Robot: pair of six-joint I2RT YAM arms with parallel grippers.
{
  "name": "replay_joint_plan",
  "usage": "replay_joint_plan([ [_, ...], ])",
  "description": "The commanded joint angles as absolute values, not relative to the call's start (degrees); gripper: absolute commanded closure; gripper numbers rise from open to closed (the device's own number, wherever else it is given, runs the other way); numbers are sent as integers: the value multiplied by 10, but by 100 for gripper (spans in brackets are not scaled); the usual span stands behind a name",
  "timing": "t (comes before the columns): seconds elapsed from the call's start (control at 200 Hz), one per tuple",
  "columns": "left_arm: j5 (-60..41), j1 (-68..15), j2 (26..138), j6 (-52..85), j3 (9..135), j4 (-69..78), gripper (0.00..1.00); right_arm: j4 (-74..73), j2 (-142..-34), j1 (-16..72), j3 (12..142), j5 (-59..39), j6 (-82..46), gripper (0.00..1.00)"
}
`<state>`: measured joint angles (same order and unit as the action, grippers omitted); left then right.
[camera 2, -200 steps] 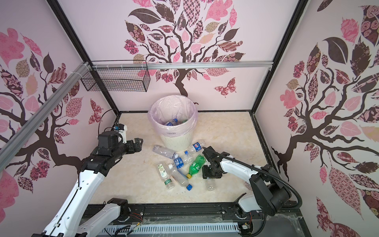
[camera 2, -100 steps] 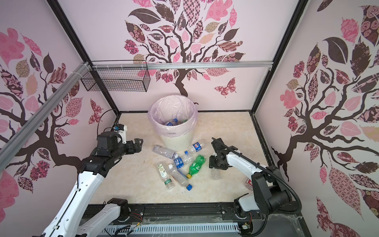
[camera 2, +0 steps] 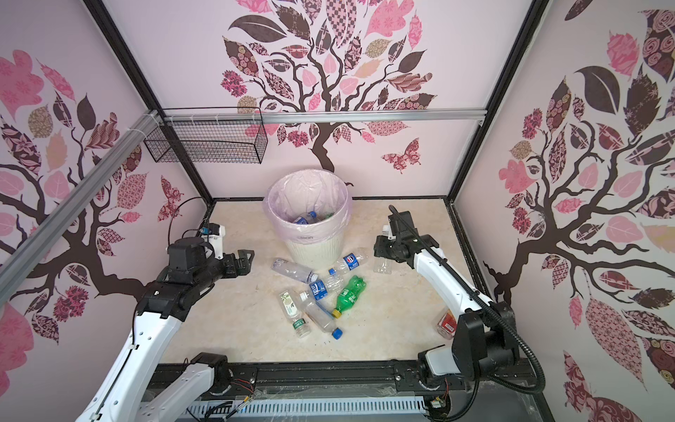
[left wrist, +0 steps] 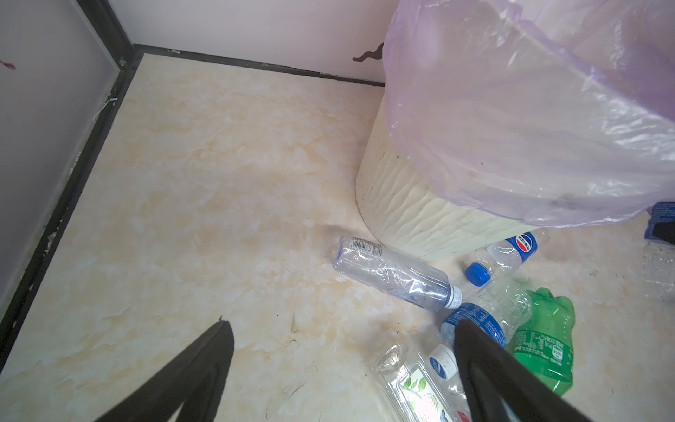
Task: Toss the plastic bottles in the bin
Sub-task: 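Close the right gripper on the white-capped water bottle and lift it, then carry the water bottle with the right gripper over the bin and release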
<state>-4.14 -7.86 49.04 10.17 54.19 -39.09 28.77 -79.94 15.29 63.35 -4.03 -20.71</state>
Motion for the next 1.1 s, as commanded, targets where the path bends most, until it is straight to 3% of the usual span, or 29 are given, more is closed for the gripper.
replay_joint_plan([
  [0.0, -47, -76, 472, 88, 530, -397, 2, 233, -752, 152, 639, -67, -206, 48],
  [0.395, -51, -76, 465, 80, 511, -389, 2, 81, -577, 151, 594, -133, -204, 47],
  [0.58, -53, -76, 465, 79, 511, -388, 2, 59, -546, 151, 583, -151, -199, 46],
  [0.875, -41, -76, 461, 78, 504, -389, 2, 45, -565, 151, 613, -190, -192, 46],
  [1.096, -44, -76, 463, 74, 506, -387, 2, 45, -728, 185, 783, -208, -171, 46],
])
